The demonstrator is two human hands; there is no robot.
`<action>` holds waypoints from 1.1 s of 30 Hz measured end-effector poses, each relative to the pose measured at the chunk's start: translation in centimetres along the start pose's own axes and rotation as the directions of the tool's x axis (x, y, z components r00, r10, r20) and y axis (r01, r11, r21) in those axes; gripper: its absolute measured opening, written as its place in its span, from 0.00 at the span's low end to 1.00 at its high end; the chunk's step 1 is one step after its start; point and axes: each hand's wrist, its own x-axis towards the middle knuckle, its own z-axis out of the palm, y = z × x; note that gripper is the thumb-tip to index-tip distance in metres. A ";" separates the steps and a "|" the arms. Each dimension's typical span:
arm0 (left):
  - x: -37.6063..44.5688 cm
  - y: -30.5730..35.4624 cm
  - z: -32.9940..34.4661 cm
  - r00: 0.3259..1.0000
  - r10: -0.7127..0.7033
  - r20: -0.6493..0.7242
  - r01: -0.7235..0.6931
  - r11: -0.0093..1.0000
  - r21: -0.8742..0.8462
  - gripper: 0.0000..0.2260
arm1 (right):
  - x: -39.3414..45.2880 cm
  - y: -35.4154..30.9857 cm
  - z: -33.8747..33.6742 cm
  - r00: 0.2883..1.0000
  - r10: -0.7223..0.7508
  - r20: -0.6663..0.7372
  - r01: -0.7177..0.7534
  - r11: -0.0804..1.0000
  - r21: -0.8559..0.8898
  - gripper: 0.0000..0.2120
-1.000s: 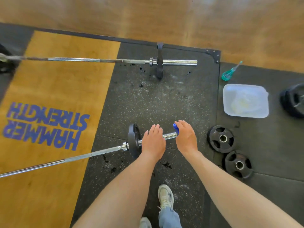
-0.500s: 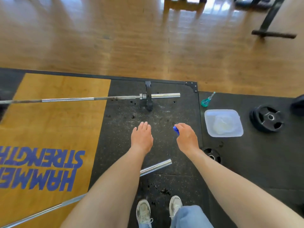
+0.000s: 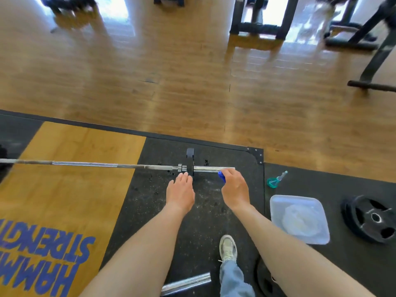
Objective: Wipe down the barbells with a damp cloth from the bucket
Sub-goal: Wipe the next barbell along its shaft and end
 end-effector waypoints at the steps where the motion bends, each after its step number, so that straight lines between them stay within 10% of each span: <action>1: 1.9 0.9 -0.5 1.000 -0.025 0.018 0.025 1.000 -0.007 0.26 | 2.1 0.9 -0.4 1.000 -0.016 0.010 0.016 1.000 0.001 0.18; 20: 17.1 2.9 -3.4 0.975 -0.190 0.113 0.193 0.981 -0.018 0.22 | 18.6 6.5 3.0 0.973 -0.051 0.223 0.046 0.999 0.028 0.18; 33: 25.3 -1.1 8.3 0.925 -0.199 0.324 0.231 0.971 -0.063 0.28 | 22.6 9.8 17.2 0.928 0.138 0.345 -0.129 0.990 -0.049 0.13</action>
